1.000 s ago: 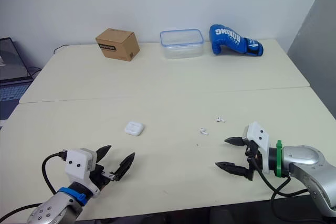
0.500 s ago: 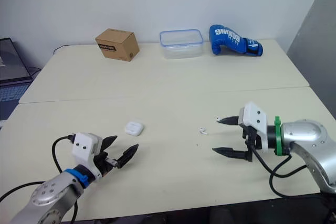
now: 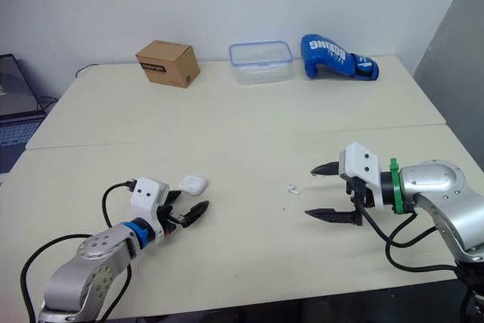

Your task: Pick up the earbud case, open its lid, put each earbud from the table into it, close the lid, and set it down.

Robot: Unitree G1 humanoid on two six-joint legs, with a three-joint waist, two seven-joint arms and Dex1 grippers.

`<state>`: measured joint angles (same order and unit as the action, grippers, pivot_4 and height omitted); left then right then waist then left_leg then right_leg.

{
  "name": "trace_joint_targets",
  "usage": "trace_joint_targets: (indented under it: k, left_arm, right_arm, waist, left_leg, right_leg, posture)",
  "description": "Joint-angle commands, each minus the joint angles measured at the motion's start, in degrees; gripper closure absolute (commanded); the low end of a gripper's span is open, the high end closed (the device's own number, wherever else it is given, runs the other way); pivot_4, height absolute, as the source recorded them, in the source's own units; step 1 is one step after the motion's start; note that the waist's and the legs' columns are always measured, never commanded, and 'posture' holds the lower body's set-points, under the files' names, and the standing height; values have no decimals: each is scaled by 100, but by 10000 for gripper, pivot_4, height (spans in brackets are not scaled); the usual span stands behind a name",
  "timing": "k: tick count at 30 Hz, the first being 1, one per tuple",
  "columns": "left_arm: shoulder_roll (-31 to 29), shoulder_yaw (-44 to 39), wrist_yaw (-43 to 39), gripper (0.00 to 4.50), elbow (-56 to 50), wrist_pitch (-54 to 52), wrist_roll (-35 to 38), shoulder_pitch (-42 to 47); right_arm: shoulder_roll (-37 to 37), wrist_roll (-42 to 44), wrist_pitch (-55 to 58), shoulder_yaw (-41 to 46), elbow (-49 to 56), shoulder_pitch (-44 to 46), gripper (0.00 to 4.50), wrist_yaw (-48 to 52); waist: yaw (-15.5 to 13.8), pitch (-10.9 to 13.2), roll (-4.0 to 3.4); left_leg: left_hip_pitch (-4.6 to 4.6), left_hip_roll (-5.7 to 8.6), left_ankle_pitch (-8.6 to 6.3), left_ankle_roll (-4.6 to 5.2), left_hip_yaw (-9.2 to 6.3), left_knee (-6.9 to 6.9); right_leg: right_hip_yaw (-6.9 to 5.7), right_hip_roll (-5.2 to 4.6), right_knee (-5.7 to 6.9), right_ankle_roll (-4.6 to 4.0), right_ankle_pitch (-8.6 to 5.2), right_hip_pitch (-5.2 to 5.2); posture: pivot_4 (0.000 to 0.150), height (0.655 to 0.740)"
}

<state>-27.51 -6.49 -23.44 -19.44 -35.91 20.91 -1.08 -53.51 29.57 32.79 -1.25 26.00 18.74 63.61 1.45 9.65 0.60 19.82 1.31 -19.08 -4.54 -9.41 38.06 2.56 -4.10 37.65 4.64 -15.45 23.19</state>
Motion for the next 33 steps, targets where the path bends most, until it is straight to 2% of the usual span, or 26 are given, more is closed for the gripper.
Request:
trace_joint_targets:
  k: [1,8,15,24,33]
  left_arm:
    - [127,101,89,275,243,166,-188,137]
    - [174,28,116,275,293,203,-296,147]
    - [-374,-127,-344,275,267,253,-260,-9]
    - [-805,-89,-804,275,973,443,-368,504]
    - [-1030,333,-1514,275,1877,718,-549,1251]
  right_arm:
    - [-69,98,25,206,264,-58,0,-41]
    - [-96,146,97,280,347,-138,0,-120]
    - [-100,172,138,307,339,-163,0,-151]
    - [-100,205,187,376,417,-256,0,-205]
    - [-94,192,229,400,445,-269,0,-241]
  waist:
    - [-5,0,0]
    - [-11,-2,-2]
    - [20,-2,-3]
    - [13,-2,-3]
    - [4,-2,-3]
  left_leg:
    - [0,0,0,0,0,1]
    - [-2,0,1,-1,-1,4]
    - [-3,-1,1,-1,1,0]
    - [-2,0,0,0,0,1]
    - [-2,1,1,0,-1,2]
  right_leg:
    - [0,0,1,0,0,0]
    - [1,0,7,0,1,-1]
    - [2,0,6,0,1,2]
    - [-1,0,7,0,1,2]
    - [-1,0,9,0,1,1]
  posture:
    - [1500,7400]
    - [1500,7400]
    - [1500,7400]
    - [1500,7400]
    - [1500,7400]
